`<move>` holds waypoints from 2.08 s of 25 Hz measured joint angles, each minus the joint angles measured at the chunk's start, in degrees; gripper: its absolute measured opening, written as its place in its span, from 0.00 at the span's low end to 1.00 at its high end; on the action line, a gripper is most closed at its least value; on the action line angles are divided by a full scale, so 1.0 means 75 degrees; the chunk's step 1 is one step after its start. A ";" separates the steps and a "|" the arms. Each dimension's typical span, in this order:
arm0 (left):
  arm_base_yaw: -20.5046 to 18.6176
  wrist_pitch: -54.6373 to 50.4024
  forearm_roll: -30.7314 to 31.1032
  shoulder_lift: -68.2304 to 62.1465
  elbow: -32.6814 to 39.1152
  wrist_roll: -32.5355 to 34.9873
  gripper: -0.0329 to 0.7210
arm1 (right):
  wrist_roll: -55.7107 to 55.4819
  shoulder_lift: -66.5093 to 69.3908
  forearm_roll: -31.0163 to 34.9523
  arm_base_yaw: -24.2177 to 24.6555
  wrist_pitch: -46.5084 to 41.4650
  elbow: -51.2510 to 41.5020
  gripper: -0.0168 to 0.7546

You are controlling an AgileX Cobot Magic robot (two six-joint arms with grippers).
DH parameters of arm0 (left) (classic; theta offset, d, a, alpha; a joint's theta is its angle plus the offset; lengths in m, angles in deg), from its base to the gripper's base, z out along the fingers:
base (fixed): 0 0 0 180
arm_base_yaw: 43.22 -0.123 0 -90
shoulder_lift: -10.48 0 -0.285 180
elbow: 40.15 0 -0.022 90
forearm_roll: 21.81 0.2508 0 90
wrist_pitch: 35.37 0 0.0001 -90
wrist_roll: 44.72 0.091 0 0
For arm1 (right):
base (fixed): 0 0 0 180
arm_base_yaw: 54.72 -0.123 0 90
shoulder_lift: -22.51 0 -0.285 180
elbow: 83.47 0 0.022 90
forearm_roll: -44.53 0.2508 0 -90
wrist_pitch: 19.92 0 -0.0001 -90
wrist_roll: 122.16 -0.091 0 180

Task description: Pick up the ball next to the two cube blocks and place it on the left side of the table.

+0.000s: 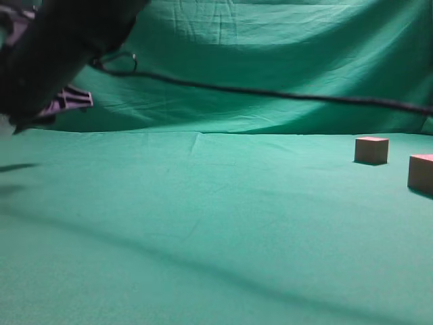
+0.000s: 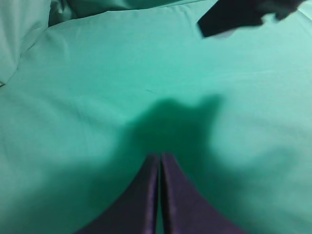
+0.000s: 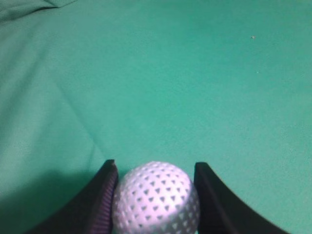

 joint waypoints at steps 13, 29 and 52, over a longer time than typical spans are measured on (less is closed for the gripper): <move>0.0000 0.0000 0.0000 0.0000 0.0000 0.0000 0.04 | 0.0657 0.0428 0.0004 -0.0060 0.0565 0.0014 0.87; 0.0000 0.0000 0.0000 0.0000 0.0000 0.0000 0.04 | -0.0131 -0.3838 -0.0175 0.1604 -0.6826 0.0087 0.07; 0.0000 0.0000 0.0000 0.0000 0.0000 0.0000 0.04 | -0.3271 -1.1085 -0.3086 0.2278 -0.6270 -0.7526 0.02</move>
